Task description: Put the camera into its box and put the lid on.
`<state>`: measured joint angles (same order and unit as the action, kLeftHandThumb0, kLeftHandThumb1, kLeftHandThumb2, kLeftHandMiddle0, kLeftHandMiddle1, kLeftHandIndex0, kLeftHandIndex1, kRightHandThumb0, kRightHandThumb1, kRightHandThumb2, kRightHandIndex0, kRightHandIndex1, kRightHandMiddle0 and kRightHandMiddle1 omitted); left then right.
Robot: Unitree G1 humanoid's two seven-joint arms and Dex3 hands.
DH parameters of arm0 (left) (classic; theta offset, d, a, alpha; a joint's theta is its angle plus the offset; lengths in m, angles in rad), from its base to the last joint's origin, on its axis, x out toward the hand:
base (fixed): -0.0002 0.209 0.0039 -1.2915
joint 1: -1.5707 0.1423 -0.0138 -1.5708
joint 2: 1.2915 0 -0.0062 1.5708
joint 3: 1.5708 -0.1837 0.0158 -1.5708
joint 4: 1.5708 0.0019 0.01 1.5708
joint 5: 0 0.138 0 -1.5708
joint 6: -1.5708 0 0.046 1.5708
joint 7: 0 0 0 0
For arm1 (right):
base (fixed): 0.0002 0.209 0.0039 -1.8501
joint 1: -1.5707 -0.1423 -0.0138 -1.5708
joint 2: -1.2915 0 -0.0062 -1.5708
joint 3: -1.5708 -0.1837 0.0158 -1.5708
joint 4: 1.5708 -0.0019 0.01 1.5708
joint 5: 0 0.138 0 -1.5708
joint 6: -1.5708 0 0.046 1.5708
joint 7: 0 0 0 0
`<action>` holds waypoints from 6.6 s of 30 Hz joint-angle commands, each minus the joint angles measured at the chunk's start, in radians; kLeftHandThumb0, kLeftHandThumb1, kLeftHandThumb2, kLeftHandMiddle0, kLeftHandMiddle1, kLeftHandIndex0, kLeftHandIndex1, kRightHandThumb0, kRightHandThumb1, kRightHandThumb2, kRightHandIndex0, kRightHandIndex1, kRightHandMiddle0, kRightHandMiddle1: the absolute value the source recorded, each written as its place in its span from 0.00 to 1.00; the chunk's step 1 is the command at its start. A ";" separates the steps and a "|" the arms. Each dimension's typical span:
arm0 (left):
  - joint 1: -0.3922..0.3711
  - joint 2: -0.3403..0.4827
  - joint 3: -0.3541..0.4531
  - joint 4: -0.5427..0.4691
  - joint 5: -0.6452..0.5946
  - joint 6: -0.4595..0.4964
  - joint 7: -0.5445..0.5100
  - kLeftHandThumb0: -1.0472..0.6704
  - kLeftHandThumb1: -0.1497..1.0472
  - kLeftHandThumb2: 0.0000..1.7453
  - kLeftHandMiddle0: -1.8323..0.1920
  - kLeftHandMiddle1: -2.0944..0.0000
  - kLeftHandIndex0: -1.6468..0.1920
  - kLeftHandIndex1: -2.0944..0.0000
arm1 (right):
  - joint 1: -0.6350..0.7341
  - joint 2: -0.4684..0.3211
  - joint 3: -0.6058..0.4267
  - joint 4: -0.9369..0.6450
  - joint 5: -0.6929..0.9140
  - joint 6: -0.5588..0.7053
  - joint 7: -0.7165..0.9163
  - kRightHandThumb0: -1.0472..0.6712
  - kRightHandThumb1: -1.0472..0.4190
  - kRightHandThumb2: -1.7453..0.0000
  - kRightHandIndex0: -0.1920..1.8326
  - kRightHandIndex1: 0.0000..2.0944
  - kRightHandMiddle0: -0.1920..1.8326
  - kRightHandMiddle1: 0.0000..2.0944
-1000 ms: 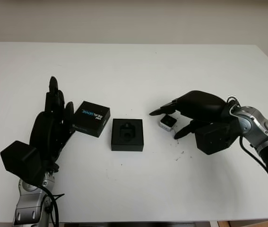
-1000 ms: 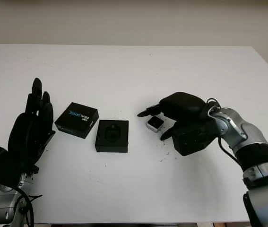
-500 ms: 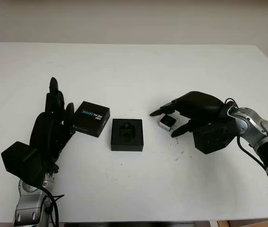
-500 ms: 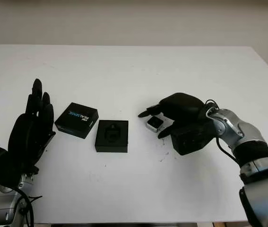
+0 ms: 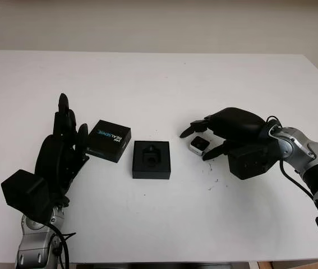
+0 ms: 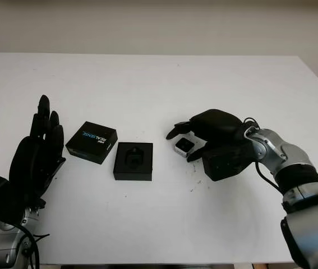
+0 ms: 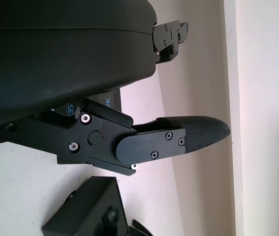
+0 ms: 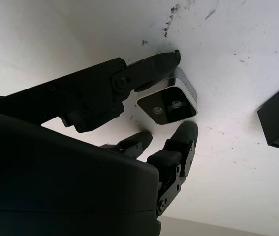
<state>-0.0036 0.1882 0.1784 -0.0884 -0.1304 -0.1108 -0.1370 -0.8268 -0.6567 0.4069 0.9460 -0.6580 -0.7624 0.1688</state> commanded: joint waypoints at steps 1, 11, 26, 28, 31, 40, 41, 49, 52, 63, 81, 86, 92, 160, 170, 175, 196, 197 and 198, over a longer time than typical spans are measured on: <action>0.008 -0.001 -0.001 -0.025 0.000 -0.001 -0.001 0.17 1.00 0.31 1.00 1.00 1.00 1.00 | -0.001 0.002 0.008 0.025 0.001 -0.004 0.002 0.41 0.14 0.97 0.33 0.14 0.25 0.27; 0.015 -0.004 0.000 -0.040 0.001 0.008 0.007 0.17 1.00 0.31 1.00 1.00 1.00 1.00 | -0.011 -0.005 0.025 0.041 -0.022 -0.005 -0.037 0.44 0.14 0.97 0.34 0.15 0.26 0.29; 0.011 -0.004 -0.002 -0.043 0.003 0.015 0.007 0.17 1.00 0.31 1.00 1.00 1.00 1.00 | -0.027 -0.011 0.032 0.052 -0.037 0.024 -0.031 0.47 0.12 0.97 0.34 0.15 0.29 0.29; 0.011 -0.002 -0.003 -0.043 0.005 0.013 0.006 0.17 1.00 0.31 1.00 1.00 1.00 1.00 | -0.028 -0.011 0.026 0.057 -0.029 0.024 -0.025 0.47 0.11 0.97 0.35 0.15 0.29 0.29; 0.009 0.000 -0.003 -0.038 0.007 0.007 0.003 0.17 1.00 0.31 1.00 1.00 1.00 1.00 | -0.032 -0.015 0.028 0.059 -0.037 0.026 -0.029 0.47 0.11 0.97 0.35 0.15 0.29 0.29; 0.006 -0.002 -0.004 -0.043 0.010 0.015 0.007 0.17 1.00 0.31 1.00 1.00 1.00 1.00 | -0.051 -0.025 0.050 0.064 -0.073 0.067 -0.029 0.45 0.10 0.97 0.34 0.13 0.29 0.29; 0.006 -0.001 -0.003 -0.042 0.009 0.013 0.005 0.17 1.00 0.31 1.00 1.00 1.00 1.00 | -0.052 -0.026 0.051 0.064 -0.074 0.069 -0.028 0.45 0.10 0.97 0.34 0.13 0.29 0.29; 0.004 -0.006 -0.002 -0.041 0.011 0.015 0.010 0.17 1.00 0.31 1.00 1.00 1.00 1.00 | -0.045 -0.025 0.059 0.068 -0.084 0.050 -0.071 0.44 0.10 0.97 0.32 0.43 0.34 0.56; 0.005 -0.006 -0.002 -0.041 0.007 0.014 0.007 0.17 1.00 0.31 1.00 1.00 1.00 1.00 | -0.044 -0.022 0.057 0.078 -0.079 0.048 -0.080 0.44 0.10 0.97 0.26 0.59 0.35 0.60; 0.011 -0.014 -0.003 -0.043 0.010 0.012 0.012 0.17 1.00 0.31 1.00 1.00 1.00 1.00 | -0.025 -0.013 0.023 0.079 -0.002 0.076 -0.001 0.43 0.08 0.97 0.26 0.47 0.31 0.62; 0.014 -0.014 -0.007 -0.037 0.015 0.020 0.009 0.18 1.00 0.31 1.00 1.00 1.00 1.00 | 0.004 0.016 -0.023 0.079 0.106 0.120 0.106 0.38 0.06 0.97 0.31 0.18 0.26 0.75; 0.015 -0.015 -0.005 -0.034 0.017 0.022 0.010 0.18 1.00 0.31 1.00 1.00 1.00 1.00 | 0.011 0.028 -0.039 0.082 0.141 0.149 0.137 0.37 0.04 0.97 0.32 0.17 0.24 0.81; 0.010 -0.018 -0.008 -0.035 0.019 0.033 0.016 0.17 1.00 0.29 1.00 1.00 1.00 1.00 | 0.024 0.039 -0.068 0.069 0.189 0.195 0.194 0.38 0.02 0.97 0.32 0.17 0.22 0.86; 0.006 0.013 0.014 -0.029 -0.008 0.058 -0.017 0.18 1.00 0.29 1.00 1.00 1.00 1.00 | 0.095 0.151 -0.296 0.080 0.507 0.388 0.436 0.40 0.00 0.97 0.24 0.08 0.15 0.94; 0.008 0.015 0.016 -0.030 -0.008 0.061 -0.022 0.18 1.00 0.29 1.00 1.00 1.00 1.00 | 0.159 0.231 -0.419 -0.096 0.715 0.573 0.505 0.40 0.01 0.97 0.18 0.04 0.16 0.91; 0.009 0.013 0.015 -0.031 -0.003 0.061 -0.017 0.19 1.00 0.29 1.00 1.00 1.00 1.00 | 0.198 0.274 -0.447 -0.217 0.789 0.652 0.519 0.41 0.00 0.97 0.16 0.03 0.15 0.90; 0.011 0.011 0.013 -0.021 -0.003 0.052 -0.021 0.18 1.00 0.29 1.00 1.00 1.00 1.00 | 0.299 0.458 -0.429 -0.407 0.881 0.761 0.511 0.38 0.00 0.96 0.16 0.03 0.17 0.90; 0.011 0.009 0.013 -0.020 -0.003 0.050 -0.020 0.18 1.00 0.29 1.00 1.00 1.00 1.00 | 0.300 0.465 -0.427 -0.404 0.881 0.762 0.509 0.39 0.00 0.96 0.15 0.03 0.17 0.90; 0.011 0.008 0.013 -0.020 -0.003 0.049 -0.019 0.18 1.00 0.29 1.00 1.00 1.00 1.00 | 0.300 0.469 -0.427 -0.402 0.882 0.762 0.507 0.39 0.00 0.96 0.15 0.02 0.17 0.90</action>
<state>0.0032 0.1963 0.1921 -0.1065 -0.1356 -0.0525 -0.1560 -0.5317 -0.1938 -0.0173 0.5482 0.2233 0.0117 0.6794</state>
